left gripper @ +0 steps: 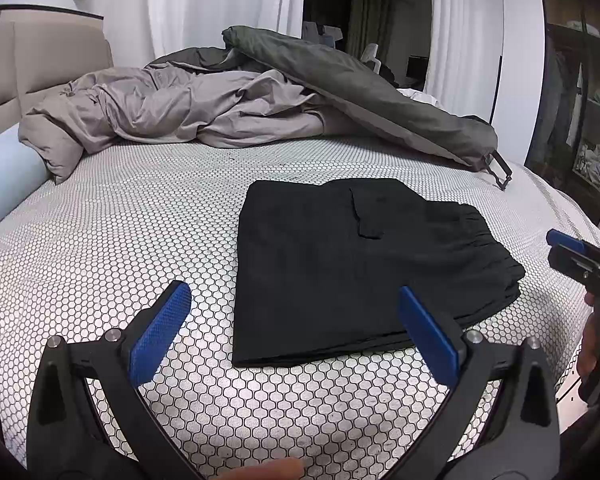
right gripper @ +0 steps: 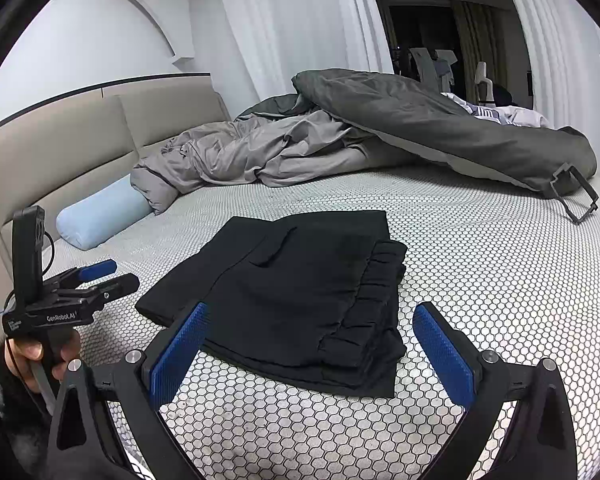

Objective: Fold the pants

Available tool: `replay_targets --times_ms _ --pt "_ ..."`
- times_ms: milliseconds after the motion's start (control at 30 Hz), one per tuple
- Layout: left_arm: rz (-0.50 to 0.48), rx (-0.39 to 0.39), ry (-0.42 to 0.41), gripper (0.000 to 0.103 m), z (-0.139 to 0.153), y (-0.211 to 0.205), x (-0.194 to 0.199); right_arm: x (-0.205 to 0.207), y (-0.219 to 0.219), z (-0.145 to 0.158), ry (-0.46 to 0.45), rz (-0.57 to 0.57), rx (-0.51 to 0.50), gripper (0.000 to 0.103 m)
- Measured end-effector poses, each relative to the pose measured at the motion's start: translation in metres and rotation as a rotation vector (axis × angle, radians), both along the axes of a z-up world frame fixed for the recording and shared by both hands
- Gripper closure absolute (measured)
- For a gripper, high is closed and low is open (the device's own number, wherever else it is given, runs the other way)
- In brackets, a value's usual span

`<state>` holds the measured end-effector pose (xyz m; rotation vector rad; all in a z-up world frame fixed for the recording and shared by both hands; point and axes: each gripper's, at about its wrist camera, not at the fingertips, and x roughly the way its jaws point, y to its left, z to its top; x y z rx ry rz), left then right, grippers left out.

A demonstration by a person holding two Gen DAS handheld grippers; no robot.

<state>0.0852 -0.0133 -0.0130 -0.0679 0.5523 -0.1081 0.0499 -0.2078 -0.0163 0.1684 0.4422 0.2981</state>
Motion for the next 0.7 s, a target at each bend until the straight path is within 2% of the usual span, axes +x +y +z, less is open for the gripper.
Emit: replay_targets --times_ms 700 --pt "-0.007 0.008 -0.014 0.001 -0.0003 0.0026 -0.0012 0.0002 0.0026 -0.0004 -0.008 -0.014 -0.005 0.0"
